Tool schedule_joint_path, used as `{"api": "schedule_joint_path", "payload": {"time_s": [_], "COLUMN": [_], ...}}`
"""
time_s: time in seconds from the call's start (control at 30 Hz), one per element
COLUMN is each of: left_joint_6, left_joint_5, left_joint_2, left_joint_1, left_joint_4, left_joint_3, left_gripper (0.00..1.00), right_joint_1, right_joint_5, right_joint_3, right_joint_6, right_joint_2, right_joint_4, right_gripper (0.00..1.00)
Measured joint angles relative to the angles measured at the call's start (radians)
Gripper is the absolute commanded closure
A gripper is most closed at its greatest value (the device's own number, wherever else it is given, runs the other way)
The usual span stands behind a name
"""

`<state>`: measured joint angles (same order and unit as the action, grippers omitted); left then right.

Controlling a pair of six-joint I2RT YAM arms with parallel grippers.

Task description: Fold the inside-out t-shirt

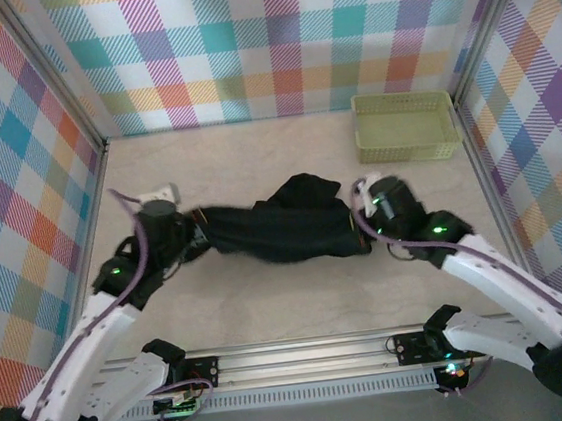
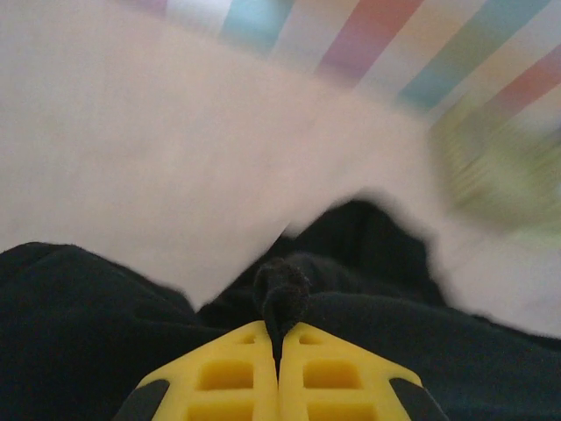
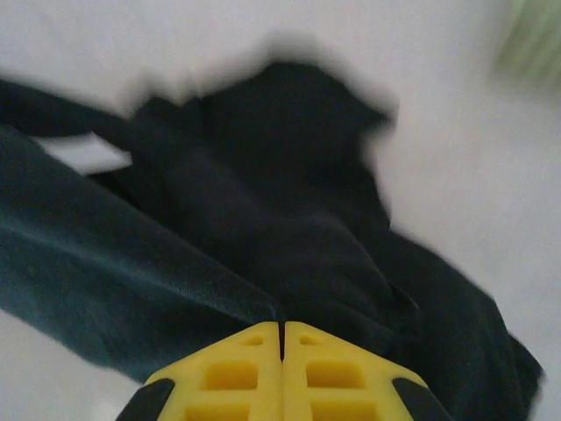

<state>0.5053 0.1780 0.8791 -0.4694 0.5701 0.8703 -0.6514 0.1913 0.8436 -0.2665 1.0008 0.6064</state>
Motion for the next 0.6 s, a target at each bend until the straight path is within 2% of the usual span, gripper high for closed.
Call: {"api": "schedule_joint_path", "payload": {"time_s": [0.1, 0.13, 0.17, 0.2, 0.27, 0.37, 0.43, 0.6], "left_joint_6": [0.040, 0.051, 0.058, 0.063, 0.076, 0.080, 0.077, 0.077], "left_joint_5": [-0.045, -0.063, -0.078, -0.087, -0.092, -0.080, -0.059, -0.019], "left_joint_2": [0.014, 0.015, 0.018, 0.025, 0.042, 0.053, 0.062, 0.164], "left_joint_1": [0.000, 0.000, 0.000, 0.000, 0.000, 0.000, 0.001, 0.026], "left_joint_4": [0.026, 0.039, 0.053, 0.065, 0.071, 0.111, 0.136, 0.146], "left_joint_3": [-0.180, -0.215, -0.238, -0.251, -0.250, -0.213, -0.153, -0.015], "left_gripper": [0.99, 0.95, 0.89, 0.79, 0.58, 0.30, 0.20, 0.14], "right_joint_1": [-0.018, -0.025, -0.030, -0.032, -0.032, -0.032, -0.028, 0.059], "right_joint_5": [-0.074, -0.095, -0.111, -0.121, -0.129, -0.103, -0.063, -0.010], "right_joint_3": [-0.171, -0.204, -0.224, -0.232, -0.231, -0.191, -0.142, -0.081], "right_joint_6": [-0.097, -0.123, -0.145, -0.168, -0.200, -0.217, -0.227, -0.259], "right_joint_2": [0.039, 0.039, 0.037, 0.035, 0.023, -0.012, -0.037, -0.038], "right_joint_4": [0.015, 0.021, 0.028, 0.036, 0.046, 0.098, 0.132, 0.143], "right_gripper": [0.85, 0.79, 0.72, 0.60, 0.42, 0.37, 0.36, 0.36]}}
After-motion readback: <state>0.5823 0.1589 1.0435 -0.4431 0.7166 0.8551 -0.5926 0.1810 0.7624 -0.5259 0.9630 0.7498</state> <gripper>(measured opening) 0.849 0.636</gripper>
